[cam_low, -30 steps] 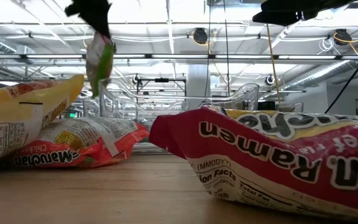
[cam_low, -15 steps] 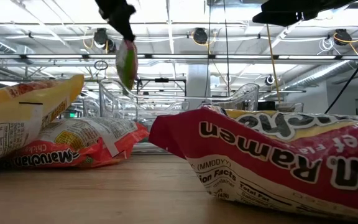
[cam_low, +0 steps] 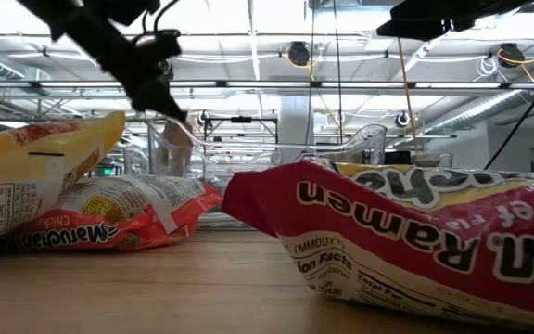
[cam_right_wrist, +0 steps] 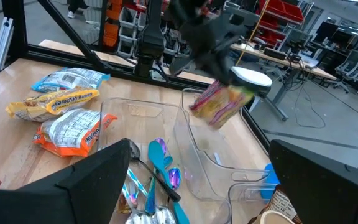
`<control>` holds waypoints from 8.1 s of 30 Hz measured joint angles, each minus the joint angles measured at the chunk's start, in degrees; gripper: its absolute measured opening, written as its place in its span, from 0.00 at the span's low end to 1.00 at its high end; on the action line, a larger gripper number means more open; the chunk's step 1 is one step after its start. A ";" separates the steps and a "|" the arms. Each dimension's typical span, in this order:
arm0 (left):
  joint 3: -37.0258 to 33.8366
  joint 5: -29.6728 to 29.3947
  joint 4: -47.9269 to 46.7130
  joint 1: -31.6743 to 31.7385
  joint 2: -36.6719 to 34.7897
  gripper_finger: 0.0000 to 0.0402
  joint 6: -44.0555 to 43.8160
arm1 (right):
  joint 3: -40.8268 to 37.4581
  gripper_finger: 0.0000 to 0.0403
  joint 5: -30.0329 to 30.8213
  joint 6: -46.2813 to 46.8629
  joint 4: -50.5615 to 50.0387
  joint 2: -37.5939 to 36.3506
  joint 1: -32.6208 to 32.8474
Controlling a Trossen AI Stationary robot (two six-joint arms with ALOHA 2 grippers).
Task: Pick & Place Food Item
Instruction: Put the green noodle bag into the top left transparent bin, then put the blue noodle bag into the top left transparent bin, then put the yellow noodle bag into the top left transparent bin
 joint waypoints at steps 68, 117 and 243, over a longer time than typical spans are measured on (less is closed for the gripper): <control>9.92 27.63 -47.92 -39.23 0.57 0.62 -84.61 | 0.00 0.94 0.00 0.04 -0.72 0.00 -0.02; 7.07 34.01 -42.50 -42.26 19.64 0.11 -69.67 | 0.00 0.94 -0.26 1.18 0.13 0.00 0.05; 36.19 10.75 -52.17 10.64 22.75 0.72 -23.97 | 0.00 0.94 -0.04 1.18 -0.33 0.07 0.00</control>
